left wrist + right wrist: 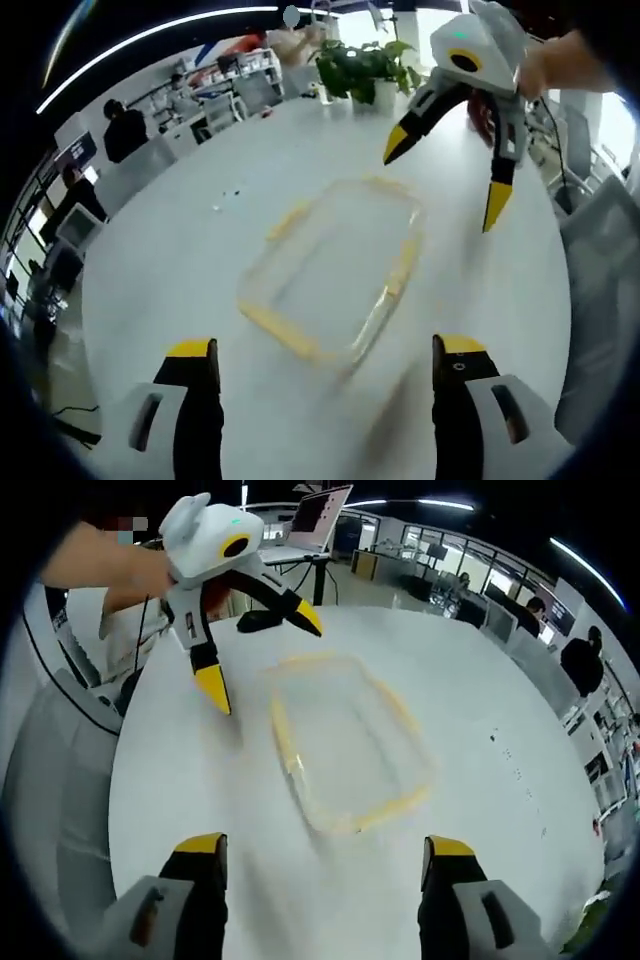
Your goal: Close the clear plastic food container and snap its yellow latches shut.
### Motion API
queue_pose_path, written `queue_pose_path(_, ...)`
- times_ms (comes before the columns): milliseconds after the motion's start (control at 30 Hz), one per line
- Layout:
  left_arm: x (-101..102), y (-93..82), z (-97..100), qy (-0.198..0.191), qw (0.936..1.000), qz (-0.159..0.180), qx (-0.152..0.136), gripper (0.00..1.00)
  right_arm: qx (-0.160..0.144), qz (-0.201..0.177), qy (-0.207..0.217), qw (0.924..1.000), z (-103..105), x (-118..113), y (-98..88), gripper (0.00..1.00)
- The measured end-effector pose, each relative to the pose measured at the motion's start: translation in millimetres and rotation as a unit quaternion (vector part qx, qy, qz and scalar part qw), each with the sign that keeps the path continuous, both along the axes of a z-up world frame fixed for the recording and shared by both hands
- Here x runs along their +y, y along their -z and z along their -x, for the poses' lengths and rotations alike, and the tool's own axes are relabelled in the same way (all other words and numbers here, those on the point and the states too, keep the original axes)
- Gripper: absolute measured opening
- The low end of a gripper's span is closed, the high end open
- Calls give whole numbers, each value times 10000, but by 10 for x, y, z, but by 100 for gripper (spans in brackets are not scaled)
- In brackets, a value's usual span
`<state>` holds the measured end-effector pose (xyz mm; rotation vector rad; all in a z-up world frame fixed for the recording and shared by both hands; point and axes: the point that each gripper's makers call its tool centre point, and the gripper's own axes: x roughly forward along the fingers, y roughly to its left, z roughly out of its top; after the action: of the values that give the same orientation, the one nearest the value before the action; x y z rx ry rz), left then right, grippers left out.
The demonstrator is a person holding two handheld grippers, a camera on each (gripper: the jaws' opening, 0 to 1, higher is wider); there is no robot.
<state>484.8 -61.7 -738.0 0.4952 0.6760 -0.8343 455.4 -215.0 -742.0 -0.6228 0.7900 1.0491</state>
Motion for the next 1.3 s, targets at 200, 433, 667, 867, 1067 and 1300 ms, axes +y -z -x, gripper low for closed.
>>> queue_pose_path(200, -5, -72, 81, -220, 9994, 257, -19, 87, -85, -268, 270, 9992, 79, 4, -72, 80)
queue_pose_path(433, 33, -124, 212, -365, 9985, 405, -78, 87, -175, -572, 597, 9964, 160, -11, -159, 80)
queue_pose_path(667, 120, -157, 385, -527, 9967, 584, -193, 90, -248, -791, 857, 9929, 328, -72, -209, 81)
queue_pose_path(867, 183, -203, 567, -795, 9924, 911, -209, 92, -315, -1047, 1093, 9880, 480, -114, -223, 83)
queue_pose_path(1067, 264, -206, 782, -978, 9900, 986, -235, 93, -314, -1343, 1354, 9811, 646, -184, -242, 83)
queue_pose_path(1300, 337, -245, 940, -1200, 9854, 1175, -262, 94, -435, -1738, 1681, 9693, 795, -299, -297, 84)
